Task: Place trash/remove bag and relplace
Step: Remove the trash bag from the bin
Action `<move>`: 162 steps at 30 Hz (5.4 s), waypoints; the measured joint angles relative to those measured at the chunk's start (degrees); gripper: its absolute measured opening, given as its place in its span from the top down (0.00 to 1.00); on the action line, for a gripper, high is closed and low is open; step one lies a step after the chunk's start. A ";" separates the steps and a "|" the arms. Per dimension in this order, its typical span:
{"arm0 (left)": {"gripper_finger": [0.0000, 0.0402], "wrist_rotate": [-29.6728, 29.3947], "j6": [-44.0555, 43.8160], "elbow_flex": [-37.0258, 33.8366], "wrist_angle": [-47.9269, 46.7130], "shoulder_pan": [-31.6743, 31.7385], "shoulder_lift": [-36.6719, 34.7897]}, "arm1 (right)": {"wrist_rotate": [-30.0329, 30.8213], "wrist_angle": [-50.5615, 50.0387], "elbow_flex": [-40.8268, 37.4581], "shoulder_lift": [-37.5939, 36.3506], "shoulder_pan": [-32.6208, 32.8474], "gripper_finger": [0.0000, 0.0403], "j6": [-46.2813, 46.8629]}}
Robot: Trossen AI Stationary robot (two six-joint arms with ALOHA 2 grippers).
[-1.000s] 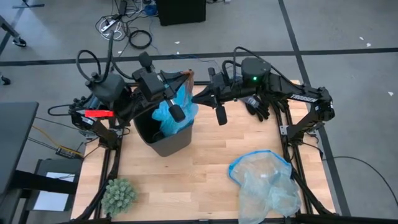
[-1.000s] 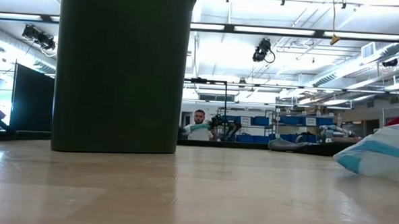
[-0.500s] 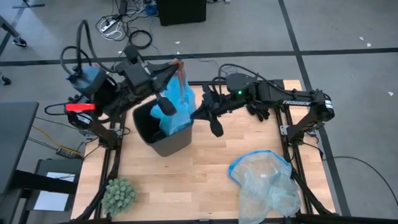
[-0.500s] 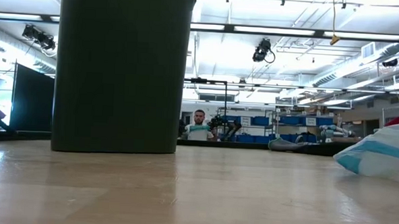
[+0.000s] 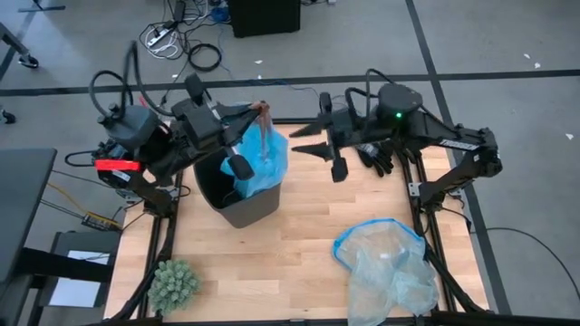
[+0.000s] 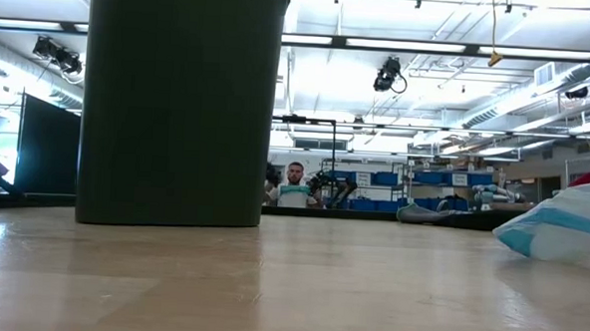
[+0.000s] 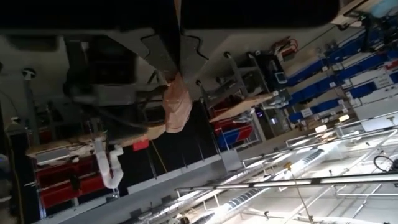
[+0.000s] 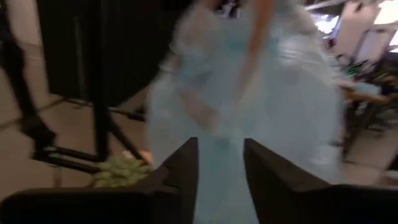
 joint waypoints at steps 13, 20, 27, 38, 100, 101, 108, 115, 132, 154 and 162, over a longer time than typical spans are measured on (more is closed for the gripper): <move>1.00 -0.01 -0.15 0.00 2.68 0.00 -0.20 | -2.60 5.51 -0.09 6.43 -2.77 0.45 3.01; 1.00 0.01 -0.02 0.00 6.74 0.01 -0.16 | -6.60 4.41 -0.07 8.71 -4.78 0.95 4.07; 1.00 -0.29 1.94 -0.03 11.29 0.02 -0.12 | -6.66 1.14 -0.04 9.73 -3.40 1.00 5.39; 1.00 0.64 3.01 -0.04 10.25 -0.54 -0.07 | -6.67 -1.77 -0.07 11.03 -0.07 1.00 5.42; 1.00 -8.07 -14.67 -0.17 5.33 -10.49 0.73 | -15.13 8.55 -0.04 19.98 -6.71 1.00 -5.24; 1.00 -8.29 -14.14 -0.11 5.45 -10.49 0.66 | -15.16 8.24 -0.04 19.98 -6.71 1.00 -5.28; 1.00 -14.66 -11.88 0.00 2.33 -10.49 0.29 | -17.39 6.60 -0.08 19.76 -7.12 1.00 -5.12; 1.00 -24.28 -4.82 0.00 1.58 -10.36 0.25 | -11.77 6.12 -0.11 14.54 -7.85 0.93 -4.72; 1.00 -15.20 56.79 0.00 46.16 -3.44 0.02 | 1.15 0.45 -0.11 2.13 -6.66 0.80 2.77; 1.00 -14.94 50.13 0.00 46.53 7.32 -6.59 | 4.58 -12.46 -0.13 12.75 -5.88 0.66 17.79; 1.00 4.59 43.93 0.00 46.12 7.28 -7.35 | 9.91 -13.54 -0.15 14.53 -5.79 0.50 19.83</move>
